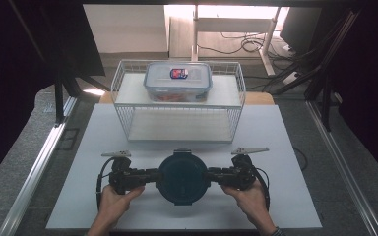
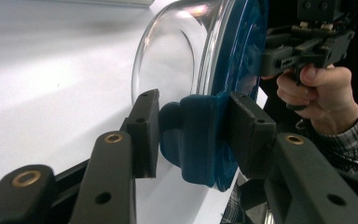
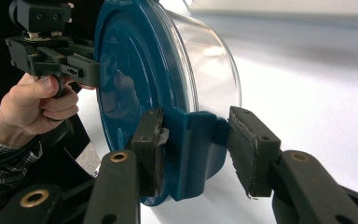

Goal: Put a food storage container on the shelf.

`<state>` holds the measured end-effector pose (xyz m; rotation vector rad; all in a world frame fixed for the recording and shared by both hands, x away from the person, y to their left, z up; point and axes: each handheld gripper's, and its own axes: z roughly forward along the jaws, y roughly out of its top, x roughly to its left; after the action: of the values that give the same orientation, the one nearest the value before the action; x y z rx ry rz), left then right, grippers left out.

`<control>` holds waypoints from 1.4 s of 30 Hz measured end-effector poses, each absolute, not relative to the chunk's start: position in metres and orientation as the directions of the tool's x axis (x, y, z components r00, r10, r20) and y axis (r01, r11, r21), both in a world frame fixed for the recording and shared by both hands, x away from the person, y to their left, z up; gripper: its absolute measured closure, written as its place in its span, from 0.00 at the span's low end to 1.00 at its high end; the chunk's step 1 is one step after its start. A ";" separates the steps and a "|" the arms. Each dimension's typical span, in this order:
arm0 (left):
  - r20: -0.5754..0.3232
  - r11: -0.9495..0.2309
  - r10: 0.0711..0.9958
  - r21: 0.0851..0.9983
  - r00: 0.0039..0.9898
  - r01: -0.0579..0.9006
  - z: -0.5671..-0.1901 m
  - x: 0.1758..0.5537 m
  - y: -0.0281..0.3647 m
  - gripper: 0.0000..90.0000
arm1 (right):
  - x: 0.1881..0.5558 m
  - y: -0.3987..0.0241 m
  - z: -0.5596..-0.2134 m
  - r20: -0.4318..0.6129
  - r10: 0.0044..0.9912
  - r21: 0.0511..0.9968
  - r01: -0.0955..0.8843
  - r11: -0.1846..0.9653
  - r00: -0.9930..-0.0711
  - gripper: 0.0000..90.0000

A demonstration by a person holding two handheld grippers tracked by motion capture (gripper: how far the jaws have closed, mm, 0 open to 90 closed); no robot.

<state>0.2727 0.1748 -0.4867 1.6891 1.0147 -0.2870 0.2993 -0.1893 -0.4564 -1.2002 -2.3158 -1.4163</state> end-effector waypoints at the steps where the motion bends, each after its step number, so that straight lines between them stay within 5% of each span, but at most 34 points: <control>1: -0.632 -0.046 0.477 0.676 0.611 0.736 -0.484 0.274 0.175 0.63 | 0.300 -0.190 -0.454 0.514 0.542 0.674 0.704 0.223 -0.665 0.63; 23: -0.532 -0.083 0.502 0.755 0.682 0.650 -0.403 0.308 0.177 0.63 | 0.329 -0.187 -0.387 0.444 0.523 0.759 0.615 0.212 -0.728 0.63; 42: -0.509 -0.041 0.488 0.797 0.709 0.602 -0.319 0.348 0.191 0.63 | 0.367 -0.175 -0.291 0.379 0.535 0.818 0.544 0.188 -0.755 0.63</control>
<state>0.3476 0.1911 -0.3194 1.6831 0.8850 -0.1147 0.3668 -0.1747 -0.2910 -1.0958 -2.4148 -1.6686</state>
